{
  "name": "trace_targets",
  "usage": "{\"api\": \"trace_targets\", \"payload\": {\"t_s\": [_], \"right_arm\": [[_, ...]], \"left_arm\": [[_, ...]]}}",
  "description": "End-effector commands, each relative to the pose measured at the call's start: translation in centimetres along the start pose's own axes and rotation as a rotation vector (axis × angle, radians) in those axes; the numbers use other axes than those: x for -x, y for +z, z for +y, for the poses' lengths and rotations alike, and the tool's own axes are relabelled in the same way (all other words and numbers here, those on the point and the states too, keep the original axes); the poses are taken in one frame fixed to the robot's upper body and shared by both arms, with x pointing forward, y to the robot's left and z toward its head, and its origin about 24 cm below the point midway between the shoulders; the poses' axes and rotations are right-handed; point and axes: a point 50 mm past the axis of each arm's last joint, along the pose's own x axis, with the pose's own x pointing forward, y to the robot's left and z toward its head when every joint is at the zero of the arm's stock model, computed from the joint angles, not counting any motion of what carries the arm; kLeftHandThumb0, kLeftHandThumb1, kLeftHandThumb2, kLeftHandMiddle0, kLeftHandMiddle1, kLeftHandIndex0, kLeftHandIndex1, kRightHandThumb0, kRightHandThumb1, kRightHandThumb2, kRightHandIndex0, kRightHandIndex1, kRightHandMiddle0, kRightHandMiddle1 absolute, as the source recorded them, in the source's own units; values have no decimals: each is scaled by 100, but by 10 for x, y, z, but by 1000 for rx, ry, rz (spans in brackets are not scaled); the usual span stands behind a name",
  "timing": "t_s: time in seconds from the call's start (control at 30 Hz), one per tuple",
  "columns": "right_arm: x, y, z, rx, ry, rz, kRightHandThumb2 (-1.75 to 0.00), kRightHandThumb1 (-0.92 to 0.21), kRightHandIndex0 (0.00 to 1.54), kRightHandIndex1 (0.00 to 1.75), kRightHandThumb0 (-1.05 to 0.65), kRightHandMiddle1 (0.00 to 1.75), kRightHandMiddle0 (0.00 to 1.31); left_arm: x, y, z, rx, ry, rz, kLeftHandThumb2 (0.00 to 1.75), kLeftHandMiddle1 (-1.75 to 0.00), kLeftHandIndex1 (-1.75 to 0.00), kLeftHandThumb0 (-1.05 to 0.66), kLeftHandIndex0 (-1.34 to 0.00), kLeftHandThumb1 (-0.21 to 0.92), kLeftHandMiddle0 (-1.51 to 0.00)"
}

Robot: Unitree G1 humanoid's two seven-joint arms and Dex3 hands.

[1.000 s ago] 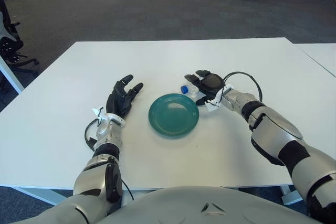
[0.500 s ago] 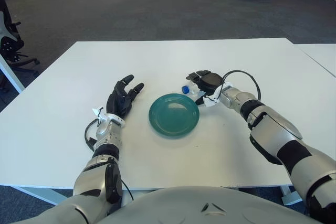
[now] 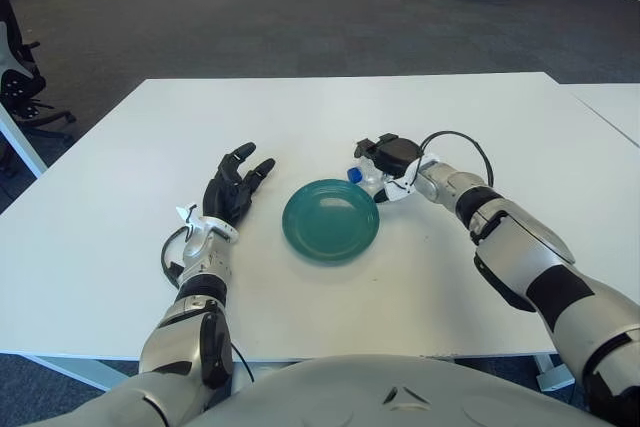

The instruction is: Put the bottle into the plate.

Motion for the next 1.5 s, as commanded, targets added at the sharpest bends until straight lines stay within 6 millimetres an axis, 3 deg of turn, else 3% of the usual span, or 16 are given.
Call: {"api": "trace_targets", "payload": {"t_s": [0.0,0.03,0.13,0.23,0.37,0.47,0.57,0.97,1.23,1.37,1.47], "right_arm": [[6,-3,21,15,83,32,-79,-57,48,141,11,150,9],[7,-3,21,24,86,34,-78,-58,50,145,21,153,11],[7,-4,21,44,90,34,-89,-55,56,149,6,160,26],[7,-6,22,76,95,41,-98,-51,56,155,2,163,33],[9,-9,22,131,85,45,-115,-41,56,168,0,165,39],[9,-10,22,196,74,42,-133,-29,61,173,0,170,46],[11,-14,22,225,84,66,-140,-24,63,174,0,173,48],[14,-22,17,62,66,105,-145,-19,72,169,0,175,49],[15,-28,9,46,46,121,-140,-24,70,167,0,175,45],[13,-31,-7,54,10,110,-138,-24,70,167,0,175,44],[8,-28,-31,94,-70,55,-138,-24,70,166,0,175,44]], "left_arm": [[5,-4,4,20,20,14,97,-63,-107,-96,-18,92,-53],[5,-4,4,20,21,14,97,-63,-107,-96,-18,92,-53],[5,-4,4,21,22,13,97,-63,-107,-96,-18,92,-53],[5,-4,4,22,22,12,97,-63,-107,-97,-18,92,-53],[5,-4,4,23,26,14,97,-63,-108,-97,-18,92,-53],[4,-4,5,24,30,15,97,-63,-107,-97,-18,92,-53],[4,-3,5,25,32,16,97,-63,-108,-97,-17,92,-52],[3,-3,7,35,37,20,97,-64,-108,-97,-17,92,-53],[3,-4,7,36,36,26,96,-64,-108,-97,-17,92,-52],[2,-4,6,33,35,29,96,-65,-108,-97,-17,92,-52],[2,-5,6,27,38,36,96,-65,-108,-97,-17,92,-51]]}}
